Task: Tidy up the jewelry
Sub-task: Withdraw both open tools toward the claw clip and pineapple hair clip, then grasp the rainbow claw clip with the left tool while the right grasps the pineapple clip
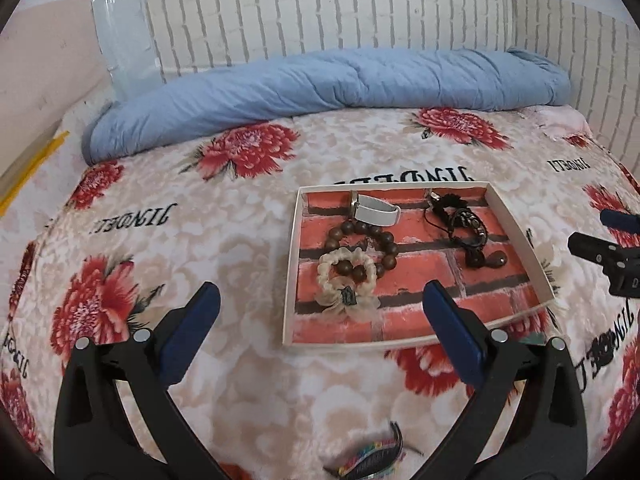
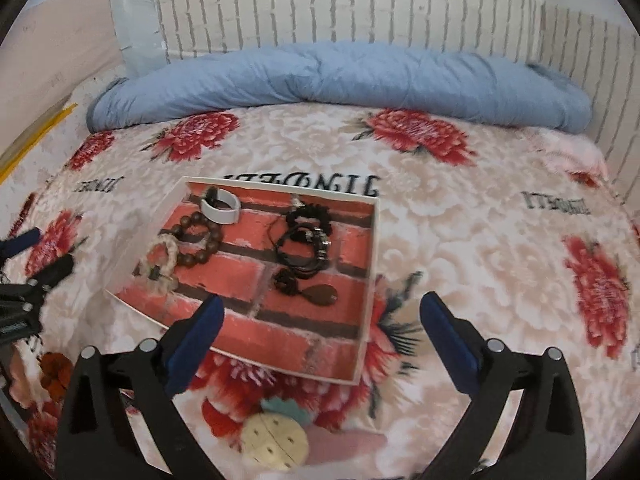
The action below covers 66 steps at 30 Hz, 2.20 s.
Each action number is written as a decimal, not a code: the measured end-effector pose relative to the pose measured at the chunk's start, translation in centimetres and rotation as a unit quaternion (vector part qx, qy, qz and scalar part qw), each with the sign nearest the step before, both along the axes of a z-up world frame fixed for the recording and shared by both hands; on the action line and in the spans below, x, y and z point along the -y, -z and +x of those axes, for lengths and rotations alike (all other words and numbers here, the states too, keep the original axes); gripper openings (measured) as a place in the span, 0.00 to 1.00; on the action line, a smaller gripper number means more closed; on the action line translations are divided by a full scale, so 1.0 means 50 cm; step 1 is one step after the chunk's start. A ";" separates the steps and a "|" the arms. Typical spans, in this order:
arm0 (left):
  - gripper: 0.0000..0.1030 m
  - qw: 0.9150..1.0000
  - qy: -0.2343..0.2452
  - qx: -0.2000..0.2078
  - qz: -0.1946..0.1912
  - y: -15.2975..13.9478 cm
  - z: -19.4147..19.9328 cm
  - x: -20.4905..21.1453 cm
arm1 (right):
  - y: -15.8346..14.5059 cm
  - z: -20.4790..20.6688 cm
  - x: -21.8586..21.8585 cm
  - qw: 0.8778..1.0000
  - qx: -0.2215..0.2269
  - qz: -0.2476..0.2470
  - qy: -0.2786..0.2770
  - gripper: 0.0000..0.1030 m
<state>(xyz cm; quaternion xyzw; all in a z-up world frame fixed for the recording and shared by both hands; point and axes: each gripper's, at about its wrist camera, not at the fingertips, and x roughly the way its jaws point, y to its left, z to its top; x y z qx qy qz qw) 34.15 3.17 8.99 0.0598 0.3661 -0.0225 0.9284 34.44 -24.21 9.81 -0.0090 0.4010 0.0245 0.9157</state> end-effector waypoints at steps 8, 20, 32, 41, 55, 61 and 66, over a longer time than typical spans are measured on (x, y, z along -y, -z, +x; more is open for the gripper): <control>0.95 0.999 0.015 0.042 0.010 -0.031 -0.105 0.010 | -0.010 -0.086 0.038 0.999 0.033 -0.004 0.037 0.93; 0.95 1.000 0.016 0.013 -0.013 0.037 -0.181 0.018 | 0.041 -0.189 0.065 0.998 0.038 -0.015 0.040 0.93; 0.95 0.999 0.018 -0.020 -0.036 0.130 -0.208 0.012 | 0.113 -0.225 0.023 0.999 0.039 -0.005 0.027 0.93; 0.95 0.998 0.007 -0.041 -0.042 0.183 -0.208 -0.005 | 0.165 -0.228 -0.006 1.000 0.024 -0.005 0.019 0.93; 0.95 0.998 0.016 -0.049 -0.041 0.235 -0.210 0.002 | 0.200 -0.216 -0.052 0.999 0.026 -0.021 0.007 0.93; 0.95 0.997 0.016 -0.059 -0.048 0.260 -0.200 0.003 | 0.220 -0.206 -0.072 0.999 0.021 -0.032 -0.002 0.93; 0.95 0.996 0.009 -0.064 -0.056 0.263 -0.188 0.005 | 0.229 -0.194 -0.081 0.999 0.020 -0.038 -0.002 0.92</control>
